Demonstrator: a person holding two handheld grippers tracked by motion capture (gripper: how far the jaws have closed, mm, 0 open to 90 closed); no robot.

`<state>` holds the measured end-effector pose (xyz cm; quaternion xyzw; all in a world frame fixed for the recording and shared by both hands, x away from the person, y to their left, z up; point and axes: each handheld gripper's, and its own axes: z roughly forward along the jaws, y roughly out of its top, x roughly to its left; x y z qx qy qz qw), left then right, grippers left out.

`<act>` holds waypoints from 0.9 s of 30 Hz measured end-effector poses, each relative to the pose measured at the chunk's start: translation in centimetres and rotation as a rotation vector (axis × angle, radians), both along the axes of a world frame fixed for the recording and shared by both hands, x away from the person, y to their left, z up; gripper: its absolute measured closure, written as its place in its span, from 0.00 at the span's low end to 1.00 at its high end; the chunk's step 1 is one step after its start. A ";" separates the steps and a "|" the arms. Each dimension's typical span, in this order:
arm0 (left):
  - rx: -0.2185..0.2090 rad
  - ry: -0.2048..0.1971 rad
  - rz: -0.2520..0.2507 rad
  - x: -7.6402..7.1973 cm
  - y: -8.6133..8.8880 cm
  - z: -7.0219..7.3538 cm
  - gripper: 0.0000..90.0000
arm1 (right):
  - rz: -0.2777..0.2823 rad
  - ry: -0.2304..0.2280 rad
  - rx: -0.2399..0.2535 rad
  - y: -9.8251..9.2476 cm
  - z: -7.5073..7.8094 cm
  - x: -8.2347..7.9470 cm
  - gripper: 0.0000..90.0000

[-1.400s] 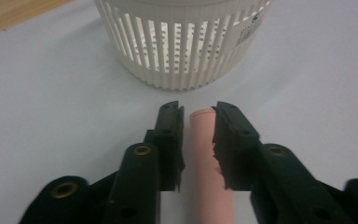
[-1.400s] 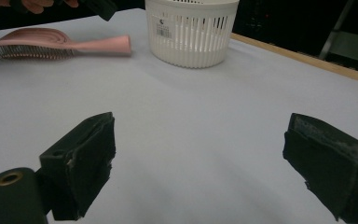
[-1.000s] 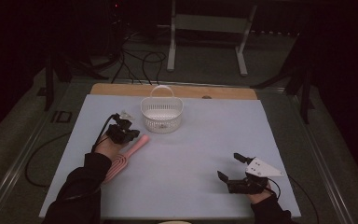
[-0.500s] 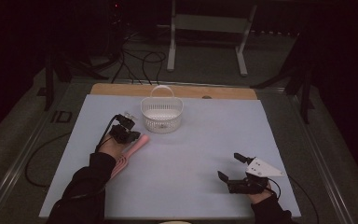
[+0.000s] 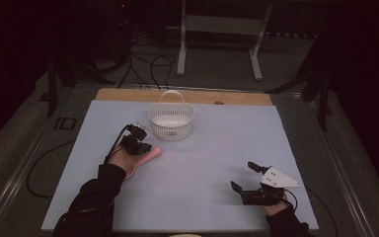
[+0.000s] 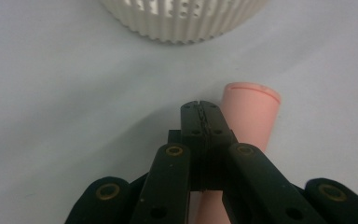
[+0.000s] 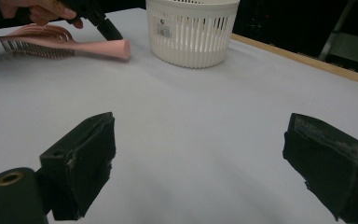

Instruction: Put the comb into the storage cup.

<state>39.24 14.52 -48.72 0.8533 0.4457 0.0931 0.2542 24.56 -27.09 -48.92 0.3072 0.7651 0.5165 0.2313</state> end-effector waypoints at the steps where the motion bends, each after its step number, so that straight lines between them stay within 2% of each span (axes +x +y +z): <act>1: -0.002 0.004 -0.002 -0.1 -0.1 0.0 1.00 | 0.000 0.002 0.002 0.0 0.0 0.0 0.10; 27: 0.000 0.055 -0.075 -2.7 -1.5 -0.3 1.00 | -0.001 0.002 0.001 0.0 0.0 0.0 0.10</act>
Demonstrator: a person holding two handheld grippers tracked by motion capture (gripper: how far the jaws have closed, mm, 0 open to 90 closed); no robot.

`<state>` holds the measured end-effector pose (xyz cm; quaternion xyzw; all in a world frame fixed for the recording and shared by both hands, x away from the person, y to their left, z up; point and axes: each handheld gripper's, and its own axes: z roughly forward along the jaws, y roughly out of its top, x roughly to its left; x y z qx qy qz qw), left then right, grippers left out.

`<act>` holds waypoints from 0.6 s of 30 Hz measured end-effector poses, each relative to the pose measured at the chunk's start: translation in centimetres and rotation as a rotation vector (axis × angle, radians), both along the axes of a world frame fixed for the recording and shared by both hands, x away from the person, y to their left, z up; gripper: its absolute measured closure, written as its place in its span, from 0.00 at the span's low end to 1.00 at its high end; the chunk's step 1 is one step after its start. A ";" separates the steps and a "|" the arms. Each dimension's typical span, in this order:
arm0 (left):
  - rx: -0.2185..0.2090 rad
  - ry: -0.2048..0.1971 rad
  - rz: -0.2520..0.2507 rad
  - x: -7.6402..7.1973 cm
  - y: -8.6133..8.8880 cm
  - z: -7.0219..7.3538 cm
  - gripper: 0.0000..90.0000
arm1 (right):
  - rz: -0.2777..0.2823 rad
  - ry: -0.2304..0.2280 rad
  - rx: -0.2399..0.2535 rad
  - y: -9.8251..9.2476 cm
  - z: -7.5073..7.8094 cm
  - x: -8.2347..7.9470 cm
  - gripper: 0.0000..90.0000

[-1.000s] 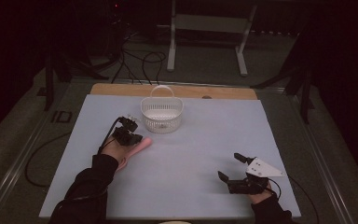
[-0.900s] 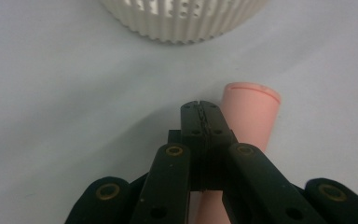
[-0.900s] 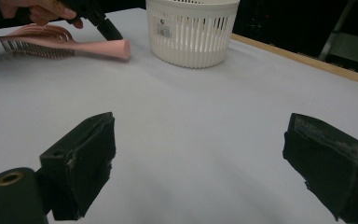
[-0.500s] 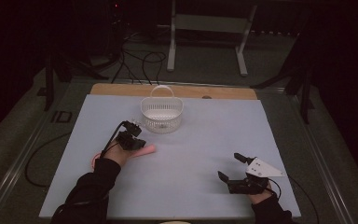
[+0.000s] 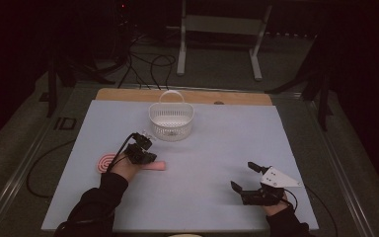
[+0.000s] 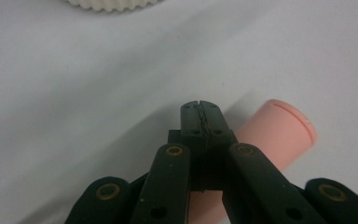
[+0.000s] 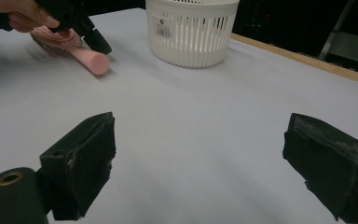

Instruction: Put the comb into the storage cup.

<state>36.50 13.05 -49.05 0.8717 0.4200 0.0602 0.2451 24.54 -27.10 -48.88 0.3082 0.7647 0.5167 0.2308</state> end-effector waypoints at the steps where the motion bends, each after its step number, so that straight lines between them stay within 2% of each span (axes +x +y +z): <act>1: 0.002 0.000 0.003 -0.1 0.0 0.0 1.00 | -0.001 0.000 0.000 0.0 0.0 0.0 0.10; 18: 0.002 0.018 -0.025 -2.5 0.5 -0.3 1.00 | -0.002 0.001 -0.001 0.0 0.0 0.0 0.10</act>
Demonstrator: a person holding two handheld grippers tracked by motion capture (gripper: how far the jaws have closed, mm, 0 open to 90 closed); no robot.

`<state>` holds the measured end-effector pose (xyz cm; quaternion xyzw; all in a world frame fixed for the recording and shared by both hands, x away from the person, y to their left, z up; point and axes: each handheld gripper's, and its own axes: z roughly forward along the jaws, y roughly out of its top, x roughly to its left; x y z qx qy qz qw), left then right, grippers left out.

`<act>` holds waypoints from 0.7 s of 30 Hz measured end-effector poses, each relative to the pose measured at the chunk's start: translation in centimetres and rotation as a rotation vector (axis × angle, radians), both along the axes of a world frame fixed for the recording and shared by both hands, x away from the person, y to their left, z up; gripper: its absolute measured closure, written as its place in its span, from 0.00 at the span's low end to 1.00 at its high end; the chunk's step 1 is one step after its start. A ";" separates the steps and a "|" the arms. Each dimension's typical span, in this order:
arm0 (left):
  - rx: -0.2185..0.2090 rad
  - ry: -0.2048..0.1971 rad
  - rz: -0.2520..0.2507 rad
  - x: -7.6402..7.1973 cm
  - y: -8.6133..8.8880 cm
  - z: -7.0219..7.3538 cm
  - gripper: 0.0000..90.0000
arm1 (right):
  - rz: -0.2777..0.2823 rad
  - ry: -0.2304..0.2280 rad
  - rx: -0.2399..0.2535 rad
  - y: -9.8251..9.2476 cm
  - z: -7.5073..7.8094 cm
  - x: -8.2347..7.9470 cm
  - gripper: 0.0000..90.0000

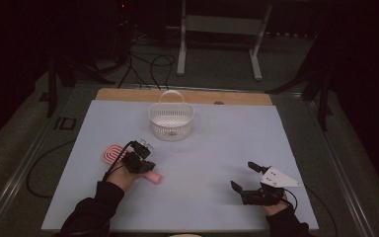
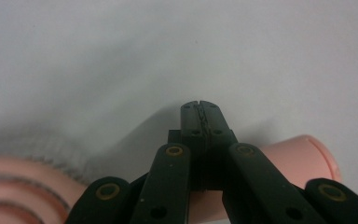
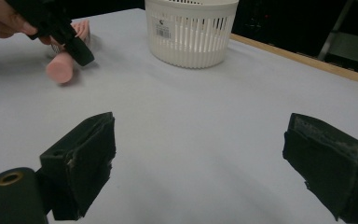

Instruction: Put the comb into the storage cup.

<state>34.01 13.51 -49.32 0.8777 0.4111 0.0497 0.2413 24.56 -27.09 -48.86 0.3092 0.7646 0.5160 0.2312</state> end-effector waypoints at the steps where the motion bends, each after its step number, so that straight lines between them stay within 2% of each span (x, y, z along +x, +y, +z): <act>1: 0.001 0.002 -0.002 -0.3 0.2 0.0 1.00 | 0.000 0.001 0.001 0.0 0.0 0.0 0.10; 21: 0.000 0.018 0.026 -2.7 3.3 0.2 1.00 | 0.002 0.002 0.003 0.0 0.0 0.0 0.10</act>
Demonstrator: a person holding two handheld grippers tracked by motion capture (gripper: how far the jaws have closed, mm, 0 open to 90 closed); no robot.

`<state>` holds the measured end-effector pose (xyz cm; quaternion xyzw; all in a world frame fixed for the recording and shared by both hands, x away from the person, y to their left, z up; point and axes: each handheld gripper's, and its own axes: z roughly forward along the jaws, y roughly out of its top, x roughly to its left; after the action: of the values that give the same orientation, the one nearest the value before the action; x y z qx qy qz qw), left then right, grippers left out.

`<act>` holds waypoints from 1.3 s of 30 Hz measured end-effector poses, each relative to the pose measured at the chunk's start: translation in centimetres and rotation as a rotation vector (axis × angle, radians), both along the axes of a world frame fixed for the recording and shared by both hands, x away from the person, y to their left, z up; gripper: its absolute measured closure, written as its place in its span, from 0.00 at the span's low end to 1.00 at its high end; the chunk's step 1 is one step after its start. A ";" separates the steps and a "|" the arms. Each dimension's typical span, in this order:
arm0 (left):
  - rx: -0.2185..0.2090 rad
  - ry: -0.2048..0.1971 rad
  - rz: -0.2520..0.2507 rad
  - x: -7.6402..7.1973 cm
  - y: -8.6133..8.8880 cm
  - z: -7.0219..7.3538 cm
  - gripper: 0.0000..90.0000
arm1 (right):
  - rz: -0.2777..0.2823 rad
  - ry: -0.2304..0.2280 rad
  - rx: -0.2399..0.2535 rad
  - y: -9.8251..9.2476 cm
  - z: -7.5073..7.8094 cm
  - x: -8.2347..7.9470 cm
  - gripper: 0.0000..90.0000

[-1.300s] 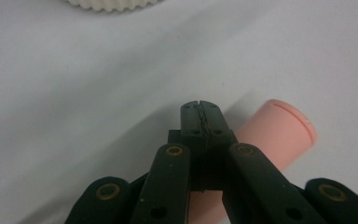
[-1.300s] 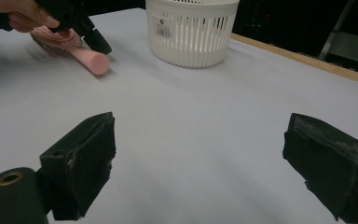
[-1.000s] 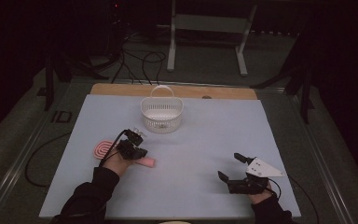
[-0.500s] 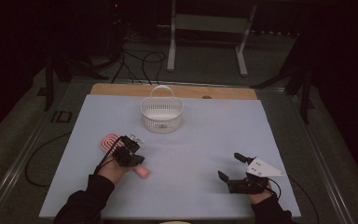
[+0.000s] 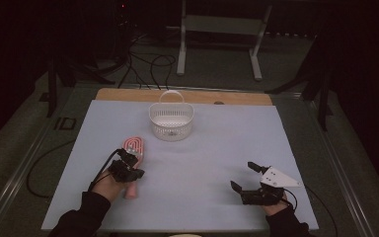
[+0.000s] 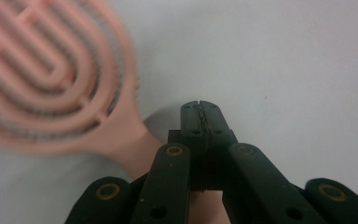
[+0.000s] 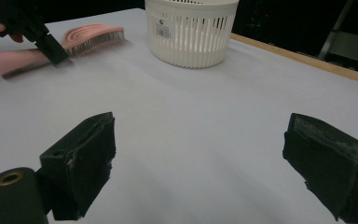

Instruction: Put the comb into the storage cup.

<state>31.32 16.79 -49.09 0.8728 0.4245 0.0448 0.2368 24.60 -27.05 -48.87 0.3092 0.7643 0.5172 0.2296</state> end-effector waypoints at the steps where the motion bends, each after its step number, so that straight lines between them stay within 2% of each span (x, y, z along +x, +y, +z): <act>1: -0.003 0.005 0.002 -0.2 0.3 0.0 1.00 | 0.000 -0.002 -0.002 0.0 0.0 0.0 0.10; 10: -0.008 0.005 0.013 -0.7 1.4 0.3 1.00 | 0.001 0.001 0.000 0.0 0.0 0.0 0.10; 28: 0.028 0.005 0.001 -1.7 3.1 1.2 1.00 | 0.000 0.000 -0.005 0.1 0.0 0.0 0.10; 39: 0.031 -0.030 0.004 -1.9 3.6 3.1 1.00 | -0.002 -0.001 -0.006 0.1 0.0 -0.1 0.10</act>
<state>29.46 20.35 -45.96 0.8747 0.4220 0.0647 0.2295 24.54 -26.94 -48.86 0.3089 0.7656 0.5147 0.2315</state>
